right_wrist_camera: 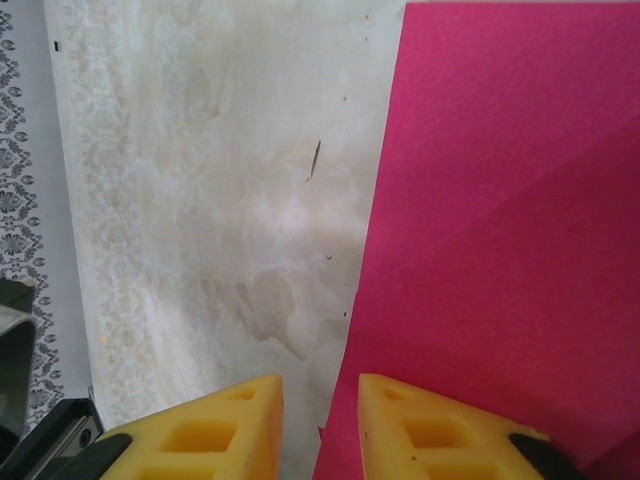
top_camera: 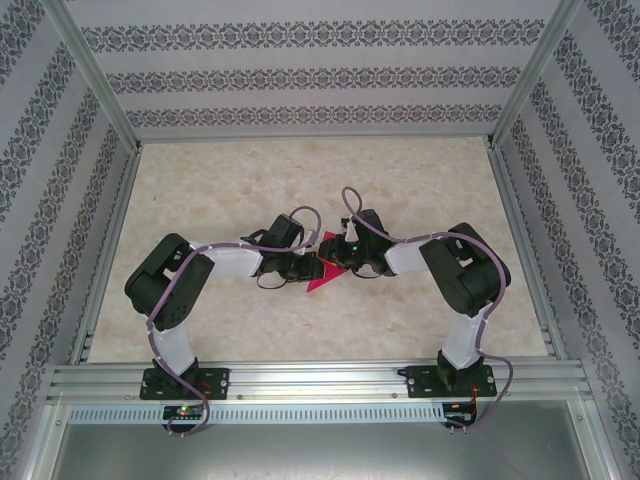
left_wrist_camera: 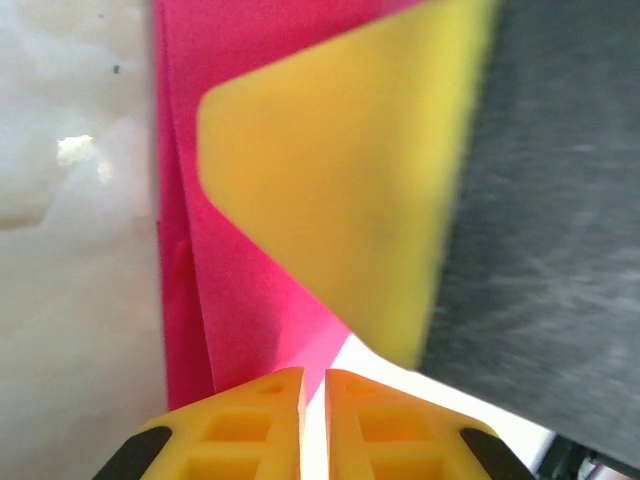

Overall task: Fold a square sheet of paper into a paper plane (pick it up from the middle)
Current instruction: Fourth fold the wing at the center of the table.

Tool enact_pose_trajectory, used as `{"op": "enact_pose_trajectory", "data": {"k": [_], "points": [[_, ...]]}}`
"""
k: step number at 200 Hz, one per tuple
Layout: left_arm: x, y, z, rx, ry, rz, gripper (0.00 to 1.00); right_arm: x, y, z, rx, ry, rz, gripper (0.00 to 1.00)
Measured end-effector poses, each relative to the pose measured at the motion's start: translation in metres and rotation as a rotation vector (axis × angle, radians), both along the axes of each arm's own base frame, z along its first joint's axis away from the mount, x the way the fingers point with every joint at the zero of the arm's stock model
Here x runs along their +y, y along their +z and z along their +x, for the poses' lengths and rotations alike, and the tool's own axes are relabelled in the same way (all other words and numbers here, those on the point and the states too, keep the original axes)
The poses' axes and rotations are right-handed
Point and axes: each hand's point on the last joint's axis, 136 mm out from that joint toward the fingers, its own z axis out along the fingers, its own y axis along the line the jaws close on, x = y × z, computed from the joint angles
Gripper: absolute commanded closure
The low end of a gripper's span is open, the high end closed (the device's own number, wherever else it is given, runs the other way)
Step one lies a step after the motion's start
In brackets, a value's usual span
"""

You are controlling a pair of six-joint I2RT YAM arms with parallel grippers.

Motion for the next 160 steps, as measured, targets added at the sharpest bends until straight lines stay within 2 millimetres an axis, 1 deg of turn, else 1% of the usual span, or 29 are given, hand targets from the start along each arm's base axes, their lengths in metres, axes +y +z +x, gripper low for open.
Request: {"op": "enact_pose_trajectory", "data": {"k": [16, 54, 67, 75, 88, 99, 114, 125, 144, 160], "points": [[0.003, -0.010, 0.000, 0.012, 0.005, 0.025, 0.88, 0.000, 0.000, 0.000, -0.001, -0.002, 0.004, 0.72], [0.004, -0.011, 0.000, 0.001, -0.002, 0.038, 0.94, 0.001, 0.002, 0.001, 0.006, -0.009, 0.008, 0.71], [0.004, -0.012, 0.001, -0.003, -0.003, 0.040, 0.98, 0.000, 0.003, 0.001, 0.010, -0.011, 0.003, 0.71], [0.005, -0.012, 0.001, -0.003, -0.003, 0.042, 1.00, -0.001, 0.003, 0.000, 0.016, -0.014, -0.004, 0.70], [0.005, -0.012, 0.001, -0.003, -0.003, 0.042, 1.00, -0.006, 0.004, -0.001, 0.028, -0.025, -0.022, 0.70], [0.005, -0.012, 0.000, -0.002, -0.003, 0.043, 1.00, -0.014, 0.005, 0.000, 0.035, -0.045, -0.045, 0.70], [0.005, -0.012, 0.000, -0.002, -0.003, 0.043, 1.00, -0.025, 0.013, 0.004, 0.026, -0.071, -0.066, 0.71], [0.005, -0.012, 0.000, -0.002, -0.003, 0.043, 1.00, -0.033, 0.024, 0.008, 0.006, -0.093, -0.069, 0.72], [0.005, -0.012, 0.000, -0.003, -0.003, 0.043, 1.00, -0.037, 0.042, 0.013, -0.040, -0.105, -0.062, 0.77], [0.005, -0.012, 0.000, -0.002, -0.003, 0.042, 1.00, -0.036, 0.046, 0.013, -0.056, -0.098, -0.059, 0.82]]}}
